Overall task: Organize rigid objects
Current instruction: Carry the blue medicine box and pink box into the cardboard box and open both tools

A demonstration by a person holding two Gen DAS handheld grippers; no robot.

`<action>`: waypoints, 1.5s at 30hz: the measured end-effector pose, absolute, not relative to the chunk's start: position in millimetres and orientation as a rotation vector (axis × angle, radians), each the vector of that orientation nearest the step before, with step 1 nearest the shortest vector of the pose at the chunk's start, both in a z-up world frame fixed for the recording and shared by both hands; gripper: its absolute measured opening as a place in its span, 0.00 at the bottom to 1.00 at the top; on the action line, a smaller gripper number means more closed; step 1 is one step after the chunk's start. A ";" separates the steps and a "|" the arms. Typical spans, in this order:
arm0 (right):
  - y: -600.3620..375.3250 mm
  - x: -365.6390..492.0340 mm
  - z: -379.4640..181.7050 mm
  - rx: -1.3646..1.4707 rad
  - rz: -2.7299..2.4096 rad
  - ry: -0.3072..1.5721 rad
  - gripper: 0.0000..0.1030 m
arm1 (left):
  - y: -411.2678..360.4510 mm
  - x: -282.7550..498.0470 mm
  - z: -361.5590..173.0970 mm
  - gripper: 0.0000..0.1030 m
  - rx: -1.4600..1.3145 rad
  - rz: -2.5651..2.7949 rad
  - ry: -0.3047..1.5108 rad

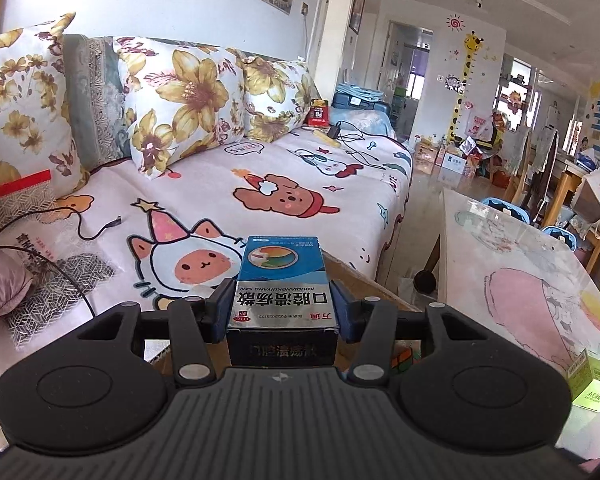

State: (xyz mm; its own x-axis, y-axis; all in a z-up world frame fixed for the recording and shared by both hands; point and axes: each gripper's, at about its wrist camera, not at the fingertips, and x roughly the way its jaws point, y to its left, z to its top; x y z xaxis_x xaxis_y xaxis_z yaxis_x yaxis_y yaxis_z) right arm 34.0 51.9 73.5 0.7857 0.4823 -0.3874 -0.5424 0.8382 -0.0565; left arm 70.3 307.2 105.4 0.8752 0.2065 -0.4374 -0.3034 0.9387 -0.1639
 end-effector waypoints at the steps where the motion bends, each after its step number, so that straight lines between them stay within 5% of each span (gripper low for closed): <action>1: 57.4 34.5 73.3 -0.167 0.571 0.376 0.81 | 309.6 69.0 106.7 0.59 -0.238 0.264 0.428; 9: 96.1 38.6 73.5 -0.196 0.693 0.411 0.81 | 319.0 58.6 118.1 0.57 -0.274 0.225 0.399; 24: 134.7 52.0 61.6 -0.255 0.816 0.442 0.81 | 339.3 34.7 138.1 0.95 -0.234 0.257 0.343; 45: 112.0 28.4 66.5 -0.319 0.772 0.386 0.86 | 321.0 45.0 127.9 1.00 -0.195 0.217 0.394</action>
State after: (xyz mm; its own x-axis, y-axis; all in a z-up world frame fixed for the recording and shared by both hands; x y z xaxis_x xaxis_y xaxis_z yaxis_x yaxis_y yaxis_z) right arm 28.4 112.0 66.5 0.6530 0.6104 -0.4484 -0.7250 0.6750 -0.1369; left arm 45.0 321.0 127.9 0.9007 0.1707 -0.3995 -0.2462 0.9582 -0.1457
